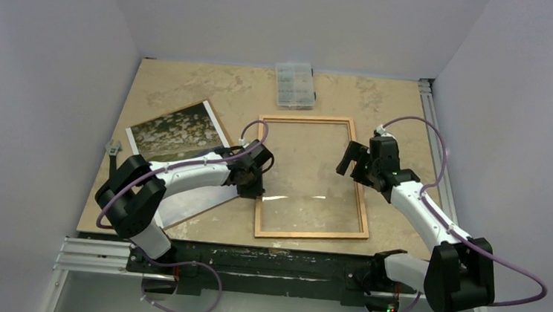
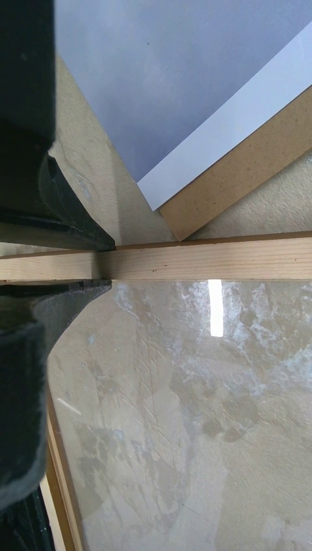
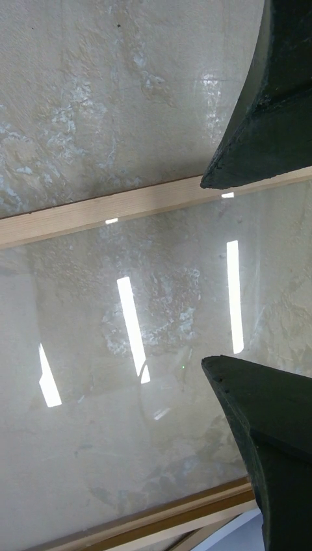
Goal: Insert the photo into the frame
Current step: Place the photo frame item in the photo frame.
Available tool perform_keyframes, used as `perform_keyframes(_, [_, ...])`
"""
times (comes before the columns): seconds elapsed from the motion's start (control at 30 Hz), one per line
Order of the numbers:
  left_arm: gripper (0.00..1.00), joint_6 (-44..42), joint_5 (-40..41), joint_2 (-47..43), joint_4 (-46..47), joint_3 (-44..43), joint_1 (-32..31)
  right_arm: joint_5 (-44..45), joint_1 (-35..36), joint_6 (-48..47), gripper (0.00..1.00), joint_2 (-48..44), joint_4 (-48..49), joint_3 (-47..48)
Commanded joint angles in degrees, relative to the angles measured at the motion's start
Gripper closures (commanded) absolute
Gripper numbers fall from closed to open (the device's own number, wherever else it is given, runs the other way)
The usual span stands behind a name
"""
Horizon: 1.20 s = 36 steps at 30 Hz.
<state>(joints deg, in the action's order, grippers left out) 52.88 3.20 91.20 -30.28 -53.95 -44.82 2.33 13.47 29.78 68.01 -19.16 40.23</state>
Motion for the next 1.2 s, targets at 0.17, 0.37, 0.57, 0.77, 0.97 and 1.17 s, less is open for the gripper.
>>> perform_keyframes(0.17, [0.88,-2.0,1.2,1.53,-1.11,-2.17,-1.15,-0.88,0.23,-0.16,0.02,-1.25,-0.3,1.11])
perform_keyframes(0.37, [0.99,-4.25,3.18,5.1,-3.88,-6.54,-3.7,-1.87,0.24,-0.16,0.02,-2.23,-1.23,2.32])
perform_keyframes(0.57, [1.0,-5.08,4.12,9.24,-6.11,-11.16,-6.15,-2.16,0.2,-0.12,0.02,-3.03,-2.04,3.51])
perform_keyframes(0.77, [1.0,-0.32,2.45,11.34,-6.33,-12.49,-6.34,-2.23,0.2,-0.15,0.02,-3.58,-2.05,3.81])
perform_keyframes(0.97, [1.0,2.35,-0.7,11.18,-2.89,-11.95,-6.49,-4.22,0.24,-0.07,0.02,-3.41,-1.5,3.61])
perform_keyframes(1.17, [1.0,6.0,-2.26,9.93,-1.21,-10.07,-6.56,-5.02,0.23,0.08,0.02,-3.76,-0.99,3.22])
